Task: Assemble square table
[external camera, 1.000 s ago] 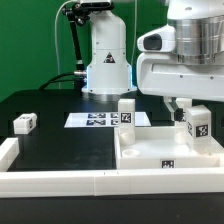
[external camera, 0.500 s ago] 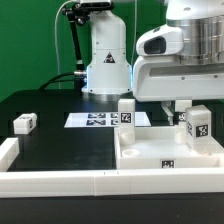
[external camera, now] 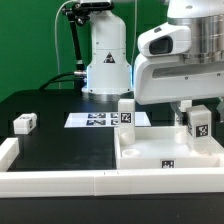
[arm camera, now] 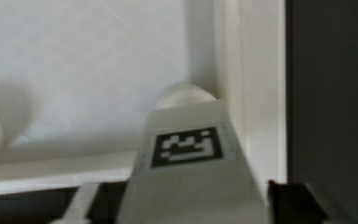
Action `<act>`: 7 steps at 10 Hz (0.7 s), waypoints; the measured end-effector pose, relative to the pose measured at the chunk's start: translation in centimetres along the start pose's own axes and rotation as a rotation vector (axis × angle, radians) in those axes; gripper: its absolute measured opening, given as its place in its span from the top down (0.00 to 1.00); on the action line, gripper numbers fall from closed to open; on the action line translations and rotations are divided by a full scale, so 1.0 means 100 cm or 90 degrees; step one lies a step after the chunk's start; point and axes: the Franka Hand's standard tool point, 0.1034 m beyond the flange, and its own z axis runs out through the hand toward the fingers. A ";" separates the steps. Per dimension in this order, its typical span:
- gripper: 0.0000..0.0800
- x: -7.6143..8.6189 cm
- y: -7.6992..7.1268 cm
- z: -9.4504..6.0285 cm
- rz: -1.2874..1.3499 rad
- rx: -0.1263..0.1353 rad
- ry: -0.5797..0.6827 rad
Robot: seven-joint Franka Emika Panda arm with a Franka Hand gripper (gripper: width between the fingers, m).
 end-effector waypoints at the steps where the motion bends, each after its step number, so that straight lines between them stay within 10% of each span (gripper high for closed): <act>1: 0.64 0.000 0.000 0.000 0.000 0.000 0.000; 7: 0.64 -0.001 -0.001 0.003 0.129 0.000 0.005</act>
Offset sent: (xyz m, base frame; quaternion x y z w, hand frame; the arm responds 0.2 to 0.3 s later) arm 0.0000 0.0000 0.0000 0.0000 0.0000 0.0650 0.9979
